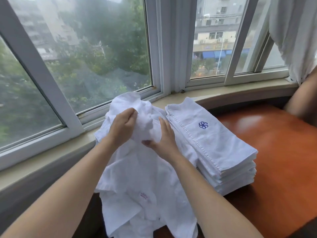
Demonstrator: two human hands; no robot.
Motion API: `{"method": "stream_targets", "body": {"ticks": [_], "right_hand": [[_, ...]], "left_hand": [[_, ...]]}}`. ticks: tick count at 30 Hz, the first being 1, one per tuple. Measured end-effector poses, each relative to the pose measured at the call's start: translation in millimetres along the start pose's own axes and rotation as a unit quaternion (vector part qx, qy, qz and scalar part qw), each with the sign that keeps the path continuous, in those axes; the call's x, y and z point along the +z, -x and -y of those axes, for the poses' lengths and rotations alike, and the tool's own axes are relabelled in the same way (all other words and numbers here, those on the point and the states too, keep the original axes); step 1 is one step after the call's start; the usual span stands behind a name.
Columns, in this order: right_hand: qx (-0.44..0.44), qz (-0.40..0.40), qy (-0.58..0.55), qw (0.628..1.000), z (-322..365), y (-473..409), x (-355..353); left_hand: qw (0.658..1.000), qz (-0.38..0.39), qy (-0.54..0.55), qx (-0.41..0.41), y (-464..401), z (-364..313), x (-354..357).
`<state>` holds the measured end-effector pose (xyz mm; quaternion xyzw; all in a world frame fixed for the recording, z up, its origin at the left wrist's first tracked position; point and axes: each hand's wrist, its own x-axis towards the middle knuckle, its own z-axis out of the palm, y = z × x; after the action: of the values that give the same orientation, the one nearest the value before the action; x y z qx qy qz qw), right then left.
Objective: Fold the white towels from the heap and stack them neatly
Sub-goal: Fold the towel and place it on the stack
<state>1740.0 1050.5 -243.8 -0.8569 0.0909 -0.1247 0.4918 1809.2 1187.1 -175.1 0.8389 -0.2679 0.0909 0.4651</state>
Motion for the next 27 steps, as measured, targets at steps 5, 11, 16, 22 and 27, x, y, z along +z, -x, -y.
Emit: {"method": "stream_targets", "body": {"ticks": [5, 11, 16, 22, 27], "right_hand": [[-0.051, 0.063, -0.115, 0.99, 8, -2, -3], [0.021, 0.034, -0.26, 0.965, 22, 19, -28], [0.047, -0.069, -0.324, 0.942, 42, 34, -64], [0.121, -0.201, -0.36, 0.903, 35, 53, -91], [0.163, -0.243, -0.425, 0.857, 20, 61, -128]], "left_hand": [[0.975, 0.013, 0.207, -0.079, 9, -30, 3], [0.972, -0.105, 0.151, -0.147, 6, -22, -3], [0.988, 0.052, 0.048, -0.138, 33, -7, 0], [0.968, 0.129, -0.194, -0.092, 47, -22, 32], [0.982, 0.107, 0.049, -0.145, 49, -63, 63]]}}
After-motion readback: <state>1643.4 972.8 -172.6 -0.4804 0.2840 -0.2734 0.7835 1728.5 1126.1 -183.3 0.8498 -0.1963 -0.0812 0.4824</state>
